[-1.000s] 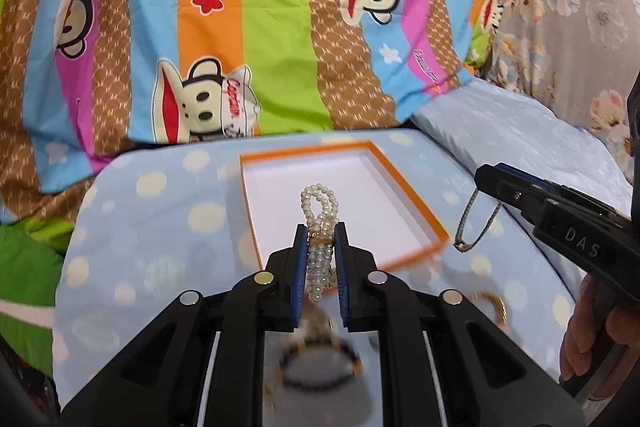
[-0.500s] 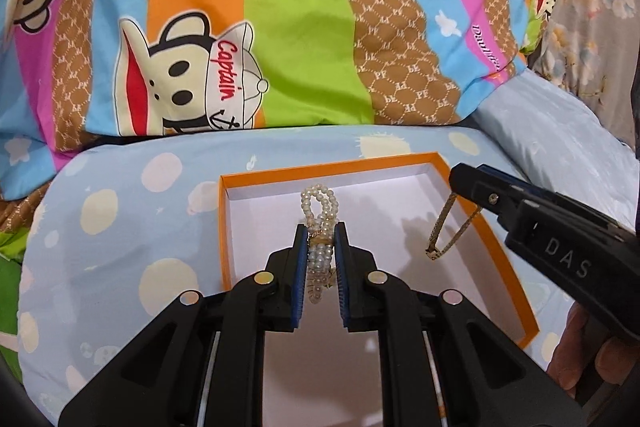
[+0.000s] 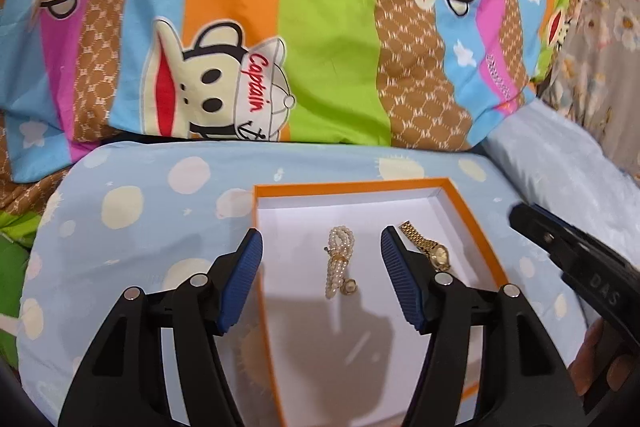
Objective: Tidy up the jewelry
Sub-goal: 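Carry the pearl bracelet and gold watch into the orange box and open both tools, then withdraw both tools from the box and move the right tool toward the gold bangle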
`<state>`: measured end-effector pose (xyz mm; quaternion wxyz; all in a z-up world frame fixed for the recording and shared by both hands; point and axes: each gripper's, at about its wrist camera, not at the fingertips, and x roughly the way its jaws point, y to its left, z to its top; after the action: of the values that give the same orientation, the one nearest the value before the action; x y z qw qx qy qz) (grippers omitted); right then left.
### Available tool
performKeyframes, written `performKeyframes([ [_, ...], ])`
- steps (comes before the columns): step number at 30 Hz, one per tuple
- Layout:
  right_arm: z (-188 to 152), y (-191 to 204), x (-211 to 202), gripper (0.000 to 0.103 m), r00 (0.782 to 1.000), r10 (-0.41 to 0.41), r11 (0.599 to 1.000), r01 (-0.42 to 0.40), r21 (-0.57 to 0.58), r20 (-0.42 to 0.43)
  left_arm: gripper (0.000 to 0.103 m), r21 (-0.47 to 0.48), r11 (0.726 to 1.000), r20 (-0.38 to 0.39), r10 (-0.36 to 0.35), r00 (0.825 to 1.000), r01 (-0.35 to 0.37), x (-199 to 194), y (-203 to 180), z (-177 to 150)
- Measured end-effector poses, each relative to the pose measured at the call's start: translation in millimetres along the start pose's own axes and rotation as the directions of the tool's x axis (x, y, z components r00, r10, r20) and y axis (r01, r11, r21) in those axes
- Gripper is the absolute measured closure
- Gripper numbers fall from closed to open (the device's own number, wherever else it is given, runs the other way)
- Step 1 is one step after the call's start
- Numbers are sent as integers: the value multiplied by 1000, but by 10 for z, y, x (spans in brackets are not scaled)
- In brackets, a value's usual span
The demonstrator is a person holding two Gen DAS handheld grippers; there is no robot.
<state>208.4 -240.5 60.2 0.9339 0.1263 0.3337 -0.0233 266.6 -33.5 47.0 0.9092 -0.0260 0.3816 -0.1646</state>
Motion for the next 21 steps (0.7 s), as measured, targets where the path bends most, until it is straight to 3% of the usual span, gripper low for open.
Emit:
performKeyframes([
  [4,-290,-64,-494,66,999,-27,1000,27,0,36,44,11,1000,32,27,999,-27,-378,83,-131],
  [10,-971,-146,-1017,66,997,-75,997,75,-16,2,44,36,999,-5,22,1000,-22,-869,191,-731],
  [16,-1507,-136,-1302,66,996,-61,998,61,-1,-58,44,28,999,-65,43,997,-41,-1143,257,-1393],
  [21,-1798,-88,-1401,66,994,-54,999,55,-2,-95,44,-19,1000,-126,17,992,-20,-1268,290,-1781],
])
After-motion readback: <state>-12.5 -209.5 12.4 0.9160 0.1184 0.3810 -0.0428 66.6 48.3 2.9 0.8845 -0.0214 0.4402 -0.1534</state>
